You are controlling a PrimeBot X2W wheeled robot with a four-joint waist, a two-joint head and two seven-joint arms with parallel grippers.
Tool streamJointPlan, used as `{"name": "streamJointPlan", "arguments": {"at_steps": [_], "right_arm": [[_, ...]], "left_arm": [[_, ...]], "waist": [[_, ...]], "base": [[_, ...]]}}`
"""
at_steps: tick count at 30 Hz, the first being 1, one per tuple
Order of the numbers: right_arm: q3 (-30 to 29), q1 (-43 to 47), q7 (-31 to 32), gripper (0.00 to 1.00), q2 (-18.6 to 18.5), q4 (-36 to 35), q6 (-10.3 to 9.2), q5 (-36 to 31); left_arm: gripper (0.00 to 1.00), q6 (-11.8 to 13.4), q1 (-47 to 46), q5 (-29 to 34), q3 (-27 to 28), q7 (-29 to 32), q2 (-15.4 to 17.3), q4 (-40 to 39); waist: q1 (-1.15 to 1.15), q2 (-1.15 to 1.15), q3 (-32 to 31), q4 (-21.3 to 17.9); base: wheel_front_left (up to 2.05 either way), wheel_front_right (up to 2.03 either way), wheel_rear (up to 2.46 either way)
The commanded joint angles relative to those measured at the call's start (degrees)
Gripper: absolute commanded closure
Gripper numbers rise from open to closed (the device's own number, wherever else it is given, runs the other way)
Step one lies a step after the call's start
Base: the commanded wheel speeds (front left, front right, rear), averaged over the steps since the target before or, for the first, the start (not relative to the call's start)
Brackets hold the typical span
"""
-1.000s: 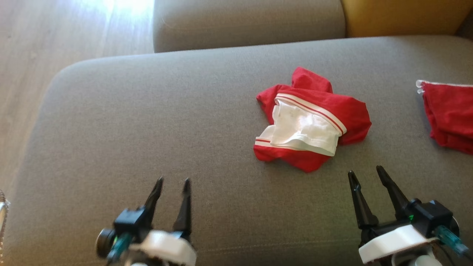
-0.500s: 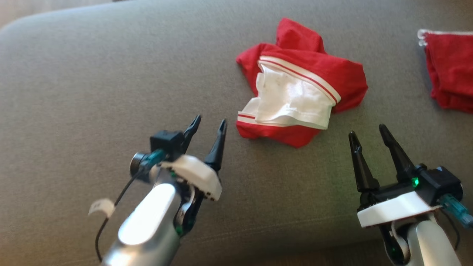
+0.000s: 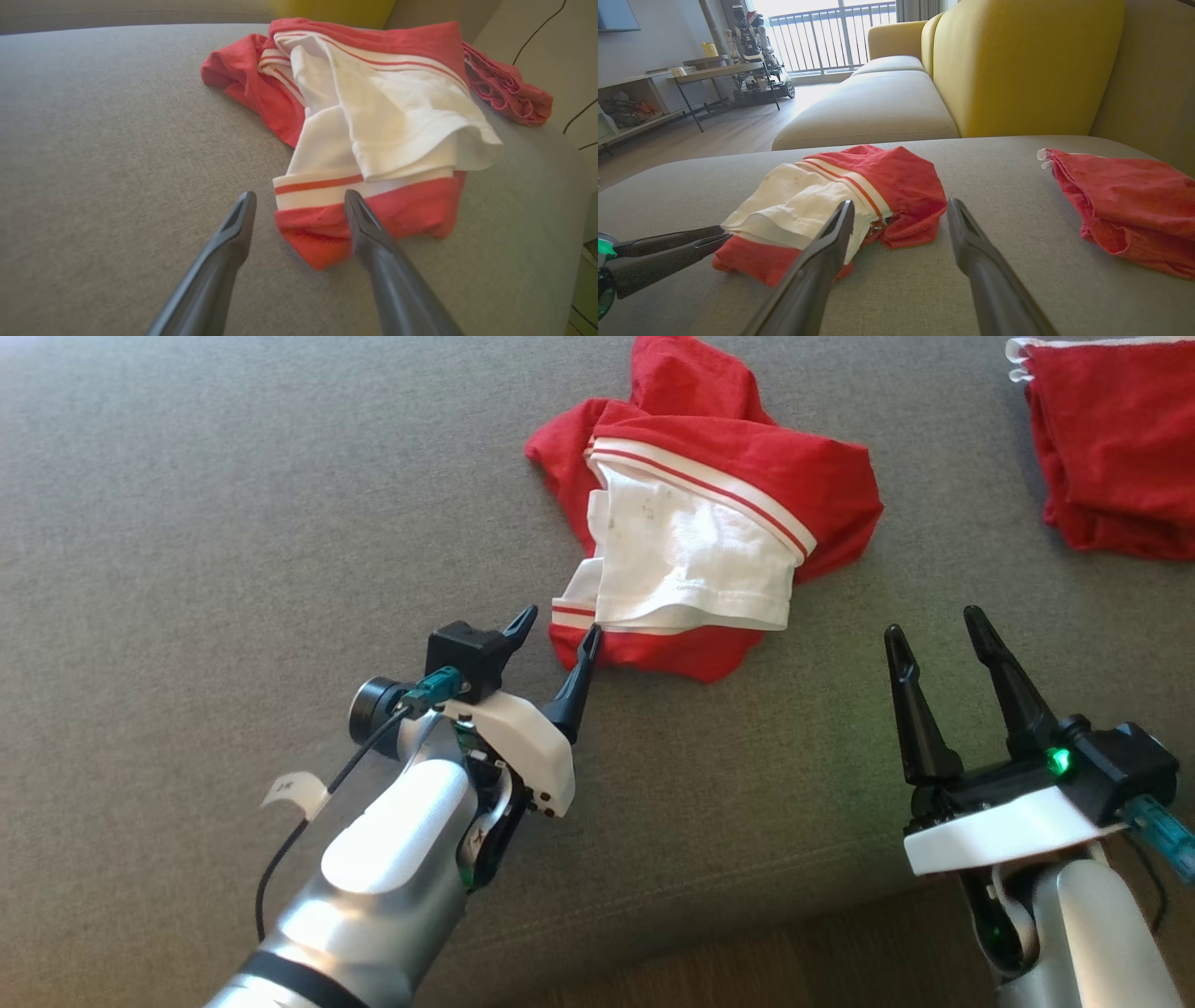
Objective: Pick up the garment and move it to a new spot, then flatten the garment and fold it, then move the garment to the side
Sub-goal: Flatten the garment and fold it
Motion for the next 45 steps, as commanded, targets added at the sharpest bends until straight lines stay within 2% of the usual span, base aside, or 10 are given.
{"name": "streamJointPlan", "arguments": {"at_steps": [1, 8, 9, 10, 13, 21, 27, 32, 36, 45], "right_arm": [[1.1, -1.2, -0.4, 0.0, -0.3, -2.1, -0.02, 0.3], [1.2, -1.5, -0.4, 0.0, -0.3, -2.0, -0.02, 0.4], [1.2, -1.6, -0.4, 0.0, -0.3, -2.0, -0.02, 0.4], [1.1, -1.6, -0.4, 0.0, -0.3, -2.0, -0.02, 0.4], [0.9, -1.8, -0.4, 0.0, -0.3, -2.0, -0.02, 0.4], [1.4, -1.3, -0.4, 0.0, -0.3, -1.5, -0.02, 1.3], [2.2, -0.3, -0.4, 0.0, -0.3, -1.0, -0.02, 2.9], [3.1, 0.6, -0.4, 0.0, -0.3, -0.6, -0.02, 4.0], [4.1, 0.7, -0.4, 0.0, -0.3, -0.6, -0.02, 4.9], [4.1, 1.5, -0.4, 0.0, -0.3, -0.8, -0.02, 5.4]], "left_arm": [[0.0, 0.4, -2.1, -0.3, 1.1, -0.7, 0.3, -1.2], [0.0, -0.3, -4.1, -1.3, -0.7, -0.7, 0.3, 0.7], [0.13, -0.4, -4.3, -1.4, -0.9, -0.7, 0.3, 0.9], [0.44, -0.5, -4.5, -1.5, -1.2, -0.7, 0.3, 1.1], [1.0, -0.7, -5.0, -1.4, -1.8, -0.7, 0.3, 1.0], [1.0, -2.0, -4.8, 0.8, -0.7, -0.7, 0.3, -6.7], [1.0, -5.3, -7.3, -5.0, 2.8, -0.6, 0.3, -16.9], [1.0, -7.1, -15.5, -9.7, 6.0, 4.3, 1.2, -20.8], [1.0, -7.5, -23.7, -11.9, 10.0, 7.6, 3.5, -20.7], [1.0, -6.8, -39.0, -15.9, 16.9, 7.6, 2.3, -15.9]], "waist": [[-0.01, 0.0, 0.1, -0.2], [-0.01, 0.0, 0.5, -1.1], [-0.01, 0.0, 0.6, -1.2], [-0.01, 0.0, 0.6, -1.3], [-0.01, 0.0, 0.4, -1.3], [-0.01, 0.0, -2.6, -1.9], [-0.01, 0.0, -6.8, -3.7], [-0.01, 0.0, -9.9, -6.1], [-0.01, 0.0, -12.0, -8.6], [-0.01, 0.0, -14.0, -10.5]], "base": [[0.0, 0.0, 0.0], [0.0, 0.0, 0.0], [0.0, 0.0, 0.0], [0.0, 0.0, 0.0], [0.0, 0.0, 0.0], [0.0, 0.0, 0.0], [0.0, 0.0, 0.0], [0.0, 0.0, 0.0], [0.0, 0.0, 0.0], [0.0, 0.0, 0.0]]}}
